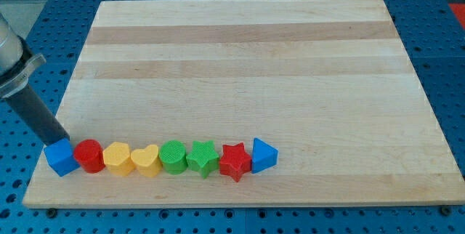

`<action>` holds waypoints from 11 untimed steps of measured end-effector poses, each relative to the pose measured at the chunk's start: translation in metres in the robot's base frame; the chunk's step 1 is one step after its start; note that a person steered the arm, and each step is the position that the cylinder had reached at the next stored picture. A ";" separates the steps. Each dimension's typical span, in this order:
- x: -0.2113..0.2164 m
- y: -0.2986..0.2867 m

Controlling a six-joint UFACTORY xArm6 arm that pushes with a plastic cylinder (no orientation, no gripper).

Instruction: Place your arm at the bottom right corner of the board

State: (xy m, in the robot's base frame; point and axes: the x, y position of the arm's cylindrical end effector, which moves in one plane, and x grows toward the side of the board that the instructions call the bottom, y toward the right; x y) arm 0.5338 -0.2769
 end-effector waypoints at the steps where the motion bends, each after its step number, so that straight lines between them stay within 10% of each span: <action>1: 0.000 0.000; 5: -0.080 0.022; 8: -0.108 0.392; 11: 0.039 0.620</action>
